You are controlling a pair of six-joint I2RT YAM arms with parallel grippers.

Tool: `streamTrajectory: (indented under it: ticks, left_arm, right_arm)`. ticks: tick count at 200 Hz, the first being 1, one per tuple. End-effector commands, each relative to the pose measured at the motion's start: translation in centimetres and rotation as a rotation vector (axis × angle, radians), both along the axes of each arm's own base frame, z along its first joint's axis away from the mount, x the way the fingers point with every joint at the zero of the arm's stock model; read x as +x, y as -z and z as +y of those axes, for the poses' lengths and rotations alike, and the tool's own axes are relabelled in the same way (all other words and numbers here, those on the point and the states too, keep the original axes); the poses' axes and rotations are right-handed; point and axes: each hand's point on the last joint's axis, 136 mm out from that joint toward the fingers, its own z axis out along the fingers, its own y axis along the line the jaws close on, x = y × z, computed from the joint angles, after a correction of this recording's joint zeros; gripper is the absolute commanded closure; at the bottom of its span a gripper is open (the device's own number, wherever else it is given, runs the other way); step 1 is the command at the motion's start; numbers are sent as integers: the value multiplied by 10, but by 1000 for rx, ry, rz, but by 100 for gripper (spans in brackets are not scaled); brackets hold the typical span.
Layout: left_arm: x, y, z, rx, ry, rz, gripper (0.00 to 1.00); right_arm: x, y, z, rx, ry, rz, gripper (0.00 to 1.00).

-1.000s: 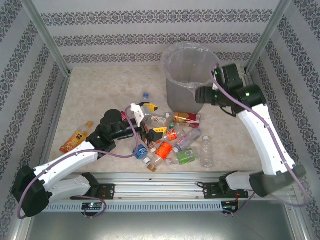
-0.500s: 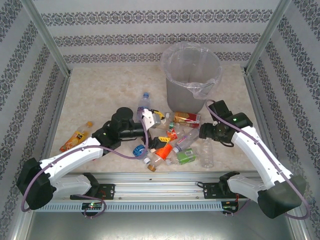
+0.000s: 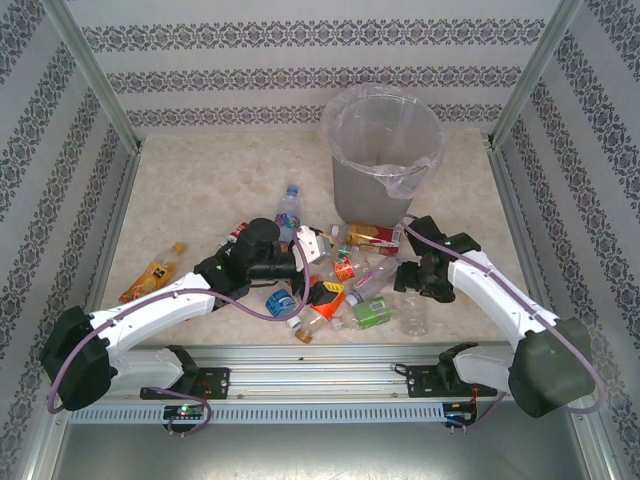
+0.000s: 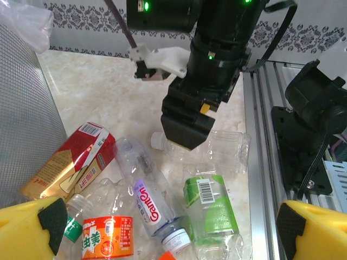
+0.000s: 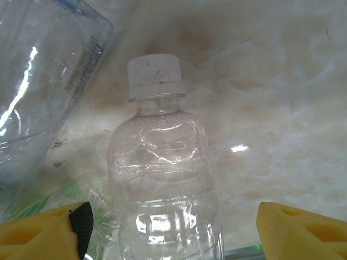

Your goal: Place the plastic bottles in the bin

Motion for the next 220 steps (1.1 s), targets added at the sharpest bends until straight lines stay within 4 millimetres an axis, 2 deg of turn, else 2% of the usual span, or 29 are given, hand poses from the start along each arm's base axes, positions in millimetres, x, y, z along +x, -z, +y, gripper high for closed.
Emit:
streamTrajectory:
  ticks: [1,28,75,133,174,199,220]
  left_arm:
    - [-3,-7,-6,2,21,-30,0]
    - [-3,-8,-6,1,23,-31,0]
    - [-2,-8,-6,7,14,-32,0]
    - [-2,-7,-6,8,15,-34,0]
    - [-2,-7,-7,7,14,-30,0]
    - [-1,-6,-8,8,9,-27,0]
    - [2,-7,-7,3,-7,-26,0]
  right_arm:
    - [-3,11,2,16,23,20,20]
    - [-3,23,9,47,13,43,20]
    - [-2,42,10,43,20,67,20]
    - [1,49,5,24,36,57,29]
    - [7,39,0,24,47,-6,37]
    - [11,23,-8,9,51,-61,39]
    - [15,1,-16,-5,57,-127,40]
